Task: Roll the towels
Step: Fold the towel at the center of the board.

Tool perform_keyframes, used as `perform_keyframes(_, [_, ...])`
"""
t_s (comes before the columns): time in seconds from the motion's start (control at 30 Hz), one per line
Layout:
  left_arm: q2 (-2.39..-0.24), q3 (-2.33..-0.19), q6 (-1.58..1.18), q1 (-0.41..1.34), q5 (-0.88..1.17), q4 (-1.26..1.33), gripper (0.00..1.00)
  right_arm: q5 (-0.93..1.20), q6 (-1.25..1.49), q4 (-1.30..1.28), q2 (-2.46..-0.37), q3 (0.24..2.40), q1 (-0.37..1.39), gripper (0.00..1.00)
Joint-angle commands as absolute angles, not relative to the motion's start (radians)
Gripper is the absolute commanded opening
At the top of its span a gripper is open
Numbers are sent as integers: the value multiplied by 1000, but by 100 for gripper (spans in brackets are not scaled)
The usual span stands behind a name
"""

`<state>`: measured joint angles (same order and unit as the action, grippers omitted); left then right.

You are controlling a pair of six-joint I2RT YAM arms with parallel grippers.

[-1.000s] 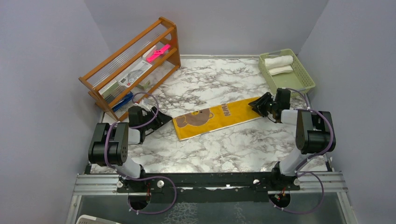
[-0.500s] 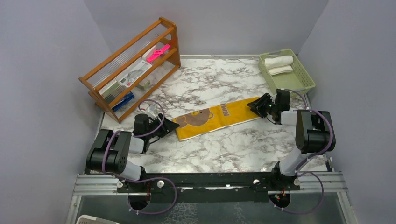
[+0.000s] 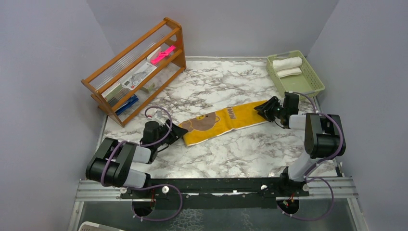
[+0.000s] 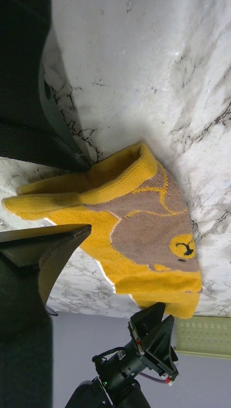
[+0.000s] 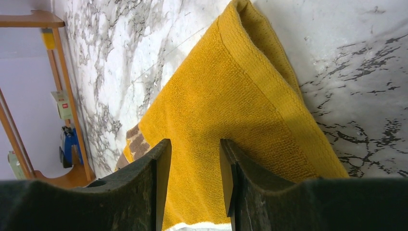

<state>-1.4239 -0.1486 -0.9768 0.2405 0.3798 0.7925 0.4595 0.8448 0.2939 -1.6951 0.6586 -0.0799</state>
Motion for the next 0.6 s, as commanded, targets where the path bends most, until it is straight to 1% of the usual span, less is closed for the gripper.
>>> perform_keyframes(0.0, [-1449,-95,-991,285,265,554,49,487,850,329,-1694,638,-77,42])
perform_keyframes(0.2, [-1497,-108,-1037,309,298,555,49,492,848,331,-1691,636,-77,42])
perform_keyframes(0.57, [-1407,-17,-1101,324,364,477,49,484,844,324,-1684,641,-77,42])
